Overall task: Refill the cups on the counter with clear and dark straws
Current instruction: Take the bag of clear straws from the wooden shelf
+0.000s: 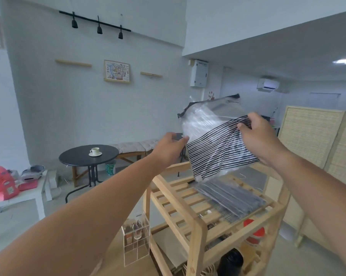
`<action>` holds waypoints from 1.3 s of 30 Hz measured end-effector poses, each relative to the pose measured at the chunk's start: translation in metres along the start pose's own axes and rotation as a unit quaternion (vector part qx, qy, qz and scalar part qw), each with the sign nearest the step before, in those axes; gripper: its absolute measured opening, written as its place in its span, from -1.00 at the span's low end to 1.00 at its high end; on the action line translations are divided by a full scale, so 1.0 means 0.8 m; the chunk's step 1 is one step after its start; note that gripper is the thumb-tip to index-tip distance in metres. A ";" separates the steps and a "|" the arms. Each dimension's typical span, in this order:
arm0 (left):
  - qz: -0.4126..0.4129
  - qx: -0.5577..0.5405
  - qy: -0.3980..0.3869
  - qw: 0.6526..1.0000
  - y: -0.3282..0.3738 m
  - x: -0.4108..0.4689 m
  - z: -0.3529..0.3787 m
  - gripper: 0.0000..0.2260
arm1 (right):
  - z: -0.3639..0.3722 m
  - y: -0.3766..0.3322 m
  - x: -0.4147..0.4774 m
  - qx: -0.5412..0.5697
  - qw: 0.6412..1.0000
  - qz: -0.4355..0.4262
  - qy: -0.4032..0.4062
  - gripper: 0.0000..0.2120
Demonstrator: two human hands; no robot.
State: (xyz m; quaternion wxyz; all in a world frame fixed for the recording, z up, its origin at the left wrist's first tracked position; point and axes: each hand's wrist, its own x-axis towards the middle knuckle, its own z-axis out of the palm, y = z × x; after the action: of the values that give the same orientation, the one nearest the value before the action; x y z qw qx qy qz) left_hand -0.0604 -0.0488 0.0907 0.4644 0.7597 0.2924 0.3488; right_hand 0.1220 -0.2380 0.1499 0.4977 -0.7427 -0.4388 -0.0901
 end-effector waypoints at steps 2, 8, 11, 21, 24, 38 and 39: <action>-0.018 -0.055 0.001 0.998 0.005 -0.007 -0.020 -0.31 | 0.012 -0.024 -0.005 0.016 1.000 -0.013 0.001 -0.83; -0.088 -0.191 0.051 0.976 -0.008 -0.036 -0.104 -0.29 | 0.076 -0.084 -0.033 0.085 0.994 -0.028 -0.055 -0.85; -0.119 -0.231 0.063 0.964 -0.030 -0.057 -0.154 -0.54 | 0.117 -0.103 -0.052 0.102 0.990 -0.023 -0.090 -0.86; -0.144 -0.221 0.140 0.954 -0.124 -0.161 -0.322 -0.68 | 0.271 -0.178 -0.140 0.156 0.964 -0.007 -0.217 -0.95; -0.164 -0.206 0.167 0.950 -0.149 -0.195 -0.360 -0.65 | 0.311 -0.199 -0.171 0.146 0.955 -0.018 -0.258 -0.92; -0.336 -0.173 0.166 0.911 -0.348 -0.387 -0.384 -0.66 | 0.442 -0.163 -0.374 0.030 0.906 0.019 -0.423 -0.89; -0.345 -0.174 0.159 0.908 -0.361 -0.399 -0.381 -0.66 | 0.448 -0.155 -0.388 0.021 0.902 0.025 -0.431 -0.88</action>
State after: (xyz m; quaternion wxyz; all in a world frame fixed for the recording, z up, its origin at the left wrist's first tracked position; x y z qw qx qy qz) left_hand -0.5264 -0.0261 -0.1555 0.6278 0.4531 0.5411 0.3283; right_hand -0.2647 -0.1041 -0.1204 0.2775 -0.7091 -0.5935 0.2606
